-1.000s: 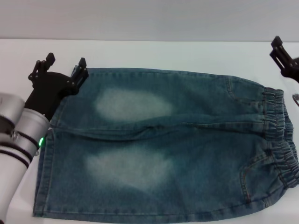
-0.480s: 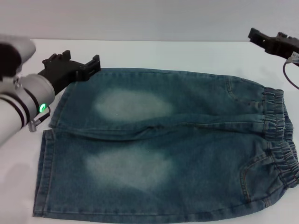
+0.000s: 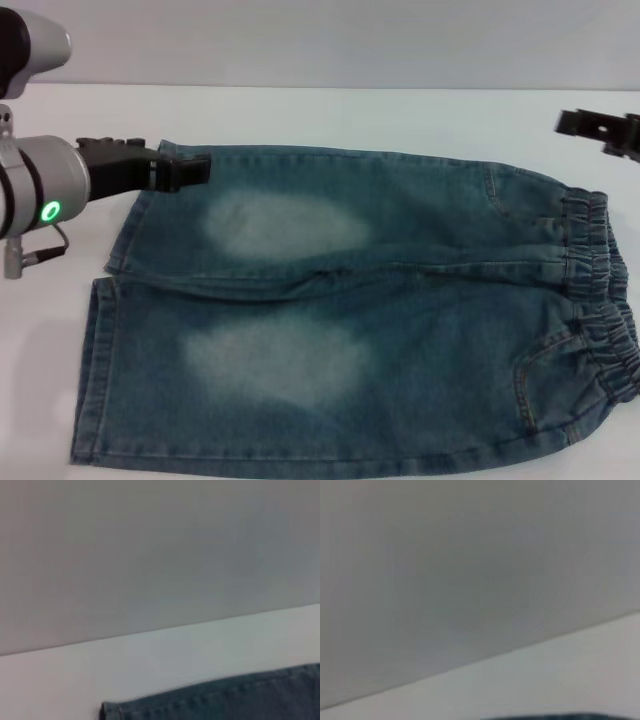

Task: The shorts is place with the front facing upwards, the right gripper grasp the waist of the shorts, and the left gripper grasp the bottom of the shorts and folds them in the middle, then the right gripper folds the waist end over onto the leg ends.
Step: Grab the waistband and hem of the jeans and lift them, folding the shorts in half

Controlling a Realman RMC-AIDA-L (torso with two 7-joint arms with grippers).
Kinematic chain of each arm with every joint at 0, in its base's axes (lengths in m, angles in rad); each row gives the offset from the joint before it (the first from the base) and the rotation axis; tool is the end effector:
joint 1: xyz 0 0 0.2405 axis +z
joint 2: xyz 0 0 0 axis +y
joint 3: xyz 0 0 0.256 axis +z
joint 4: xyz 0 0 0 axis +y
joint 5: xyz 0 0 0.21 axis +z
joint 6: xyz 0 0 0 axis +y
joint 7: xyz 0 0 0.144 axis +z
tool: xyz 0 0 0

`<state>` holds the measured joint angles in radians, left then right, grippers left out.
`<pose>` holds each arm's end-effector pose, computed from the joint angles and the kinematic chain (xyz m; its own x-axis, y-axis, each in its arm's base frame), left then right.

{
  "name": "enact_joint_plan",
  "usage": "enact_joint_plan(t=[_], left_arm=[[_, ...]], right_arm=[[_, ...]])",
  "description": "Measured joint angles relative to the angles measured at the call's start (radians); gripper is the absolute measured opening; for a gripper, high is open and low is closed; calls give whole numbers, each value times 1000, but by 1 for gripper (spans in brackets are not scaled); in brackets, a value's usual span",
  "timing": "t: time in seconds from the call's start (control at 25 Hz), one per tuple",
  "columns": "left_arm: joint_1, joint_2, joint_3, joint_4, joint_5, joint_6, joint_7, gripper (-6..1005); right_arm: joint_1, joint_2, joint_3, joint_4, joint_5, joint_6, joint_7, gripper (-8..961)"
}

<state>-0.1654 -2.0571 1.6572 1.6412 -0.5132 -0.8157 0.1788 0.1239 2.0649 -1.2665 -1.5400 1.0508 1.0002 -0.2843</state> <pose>-0.1968 0.3459 0.0191 0.6886 0.5745 0.4425 0.6964 -0.3538 -0.6244 0.2395 0.3363 0.0734 0.2458 -0.6667 -0.7036 -0.9686 -0.1413 -0.2045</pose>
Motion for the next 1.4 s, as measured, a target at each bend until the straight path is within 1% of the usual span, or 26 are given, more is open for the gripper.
enact_joint_plan(t=[0.08, 0.12, 0.16, 0.2, 0.32, 0.36, 0.44, 0.48, 0.52, 0.64, 0.68, 0.72, 0.76, 0.84, 0.96, 1.0, 1.08, 1.12, 1.28, 1.32, 1.4], left_arm=[[11, 1, -8, 46, 5, -64, -2, 823], [11, 1, -8, 46, 5, -64, -2, 823], [15, 1, -12, 62, 7, -91, -3, 823], [23, 0, -23, 101, 8, -162, -4, 824], [31, 0, -27, 126, 6, -200, -4, 824], [48, -1, -32, 161, 2, -232, -8, 824], [58, -2, -37, 193, 1, -258, -20, 822], [63, -2, -40, 212, 2, -283, -34, 820], [66, -1, -46, 239, 6, -336, -63, 819], [62, -1, -62, 255, 11, -427, -92, 816], [62, -1, -62, 255, 11, -427, -92, 814], [58, -1, -71, 259, 12, -494, -114, 813], [58, -1, -71, 259, 12, -494, -114, 812], [56, -2, -72, 262, 13, -556, -143, 809], [56, -2, -72, 262, 13, -556, -143, 806], [58, -2, -66, 265, 25, -620, -174, 805], [51, -3, -48, 270, 75, -691, -213, 802], [39, -3, -17, 277, 132, -754, -251, 801], [27, -3, 14, 280, 177, -806, -278, 796], [18, -3, 42, 280, 197, -845, -302, 795], [14, -4, 63, 279, 205, -868, -318, 793]], right_arm=[[-3, 0, 53, -11, -5, 69, 2, 804], [-6, 1, 73, -16, -6, 97, 2, 804], [-10, 3, 94, -22, -7, 126, 2, 804], [-14, 4, 116, -30, -6, 151, 3, 804], [-32, 8, 155, -52, -2, 200, 7, 804], [-37, 8, 163, -57, -2, 213, 11, 804], [-42, 8, 179, -58, -2, 243, 20, 804], [-43, 8, 190, -57, -2, 259, 21, 804], [-44, 8, 200, -54, -2, 273, 22, 804], [-55, 8, 217, -52, -8, 299, 22, 804], [-60, 8, 223, -52, -8, 307, 22, 804], [-66, 8, 231, -52, -8, 315, 22, 804], [-70, 9, 237, -51, -9, 321, 22, 804], [-78, 9, 249, -50, -10, 336, 18, 804], [-83, 9, 259, -43, -13, 355, 12, 804], [-83, 9, 261, -38, -14, 362, 8, 804], [-84, 8, 263, -30, -19, 371, 0, 804], [-84, 8, 262, -26, -22, 374, -1, 804], [-85, 10, 253, -12, -25, 381, -14, 803], [-85, 10, 252, -7, -25, 383, -20, 803], [-86, 10, 252, -1, -25, 384, -26, 803]])
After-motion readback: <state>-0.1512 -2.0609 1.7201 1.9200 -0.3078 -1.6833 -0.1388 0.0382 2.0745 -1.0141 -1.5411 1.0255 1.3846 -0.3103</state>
